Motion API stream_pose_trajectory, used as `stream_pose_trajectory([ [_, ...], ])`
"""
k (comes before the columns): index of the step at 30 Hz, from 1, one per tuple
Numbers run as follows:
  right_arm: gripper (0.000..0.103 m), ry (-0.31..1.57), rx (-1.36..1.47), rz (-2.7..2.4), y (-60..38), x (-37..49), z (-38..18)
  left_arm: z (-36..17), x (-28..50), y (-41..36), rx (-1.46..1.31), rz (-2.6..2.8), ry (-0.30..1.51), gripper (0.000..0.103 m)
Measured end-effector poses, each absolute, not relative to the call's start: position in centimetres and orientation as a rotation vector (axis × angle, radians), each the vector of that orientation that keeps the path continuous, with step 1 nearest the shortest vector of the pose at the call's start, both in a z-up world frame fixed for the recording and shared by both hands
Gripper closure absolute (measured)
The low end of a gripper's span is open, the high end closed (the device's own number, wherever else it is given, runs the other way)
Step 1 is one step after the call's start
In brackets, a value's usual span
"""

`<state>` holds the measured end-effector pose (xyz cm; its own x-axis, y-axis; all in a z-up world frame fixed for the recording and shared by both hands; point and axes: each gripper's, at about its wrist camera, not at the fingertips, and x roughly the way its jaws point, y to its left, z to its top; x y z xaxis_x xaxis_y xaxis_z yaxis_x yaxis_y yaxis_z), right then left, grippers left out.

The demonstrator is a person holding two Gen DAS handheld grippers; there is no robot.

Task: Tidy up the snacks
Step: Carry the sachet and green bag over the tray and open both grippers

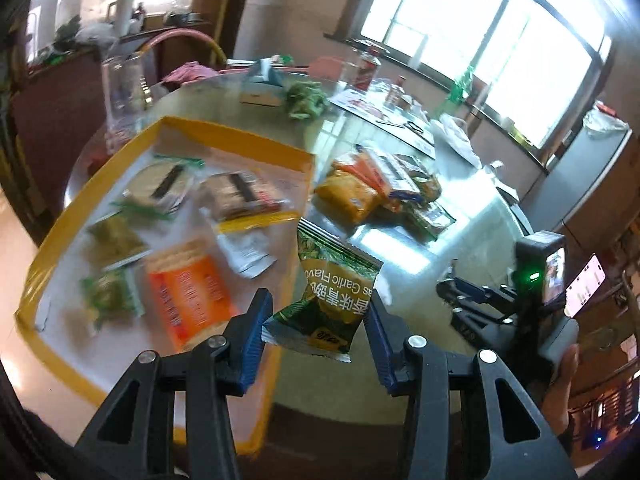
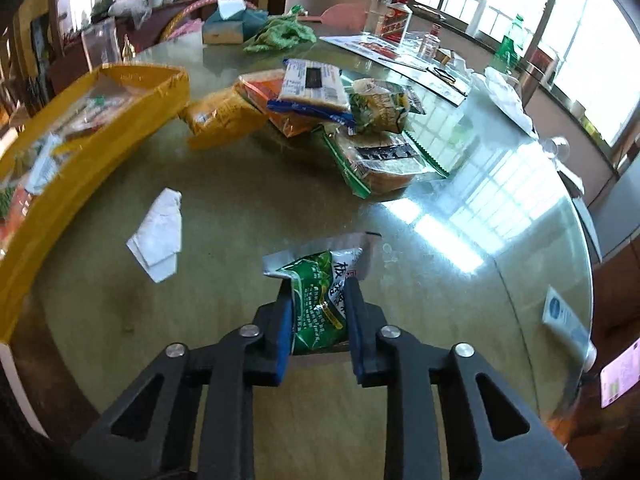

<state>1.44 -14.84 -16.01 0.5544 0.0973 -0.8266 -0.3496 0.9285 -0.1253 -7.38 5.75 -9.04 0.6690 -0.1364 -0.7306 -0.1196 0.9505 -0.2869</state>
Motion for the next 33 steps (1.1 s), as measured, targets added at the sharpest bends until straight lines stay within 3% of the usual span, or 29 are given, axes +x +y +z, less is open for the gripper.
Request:
stream_pose_trajectory([
  [23,0.085,0.809,-0.204,0.629,-3.8,-5.4,-6.6,-8.2,-12.6,12.4,-0.403,0.135,0.764,0.057],
  [25,0.087,0.812,-0.208,0.645,-2.7,-5.3,-6.5,-8.3,-12.4,13.1,-0.409,0.143,0.765,0.057],
  [26,0.097,0.816,-0.21,0.653,-1.9,-5.0,-6.5,-8.5,-12.1,13.6,-0.416,0.144,0.766,0.057],
  [33,0.098,0.858,-0.199,0.684,1.6,-2.2,-7.1,-9.2,-10.7,15.8,-0.437,0.152,0.782,0.057],
])
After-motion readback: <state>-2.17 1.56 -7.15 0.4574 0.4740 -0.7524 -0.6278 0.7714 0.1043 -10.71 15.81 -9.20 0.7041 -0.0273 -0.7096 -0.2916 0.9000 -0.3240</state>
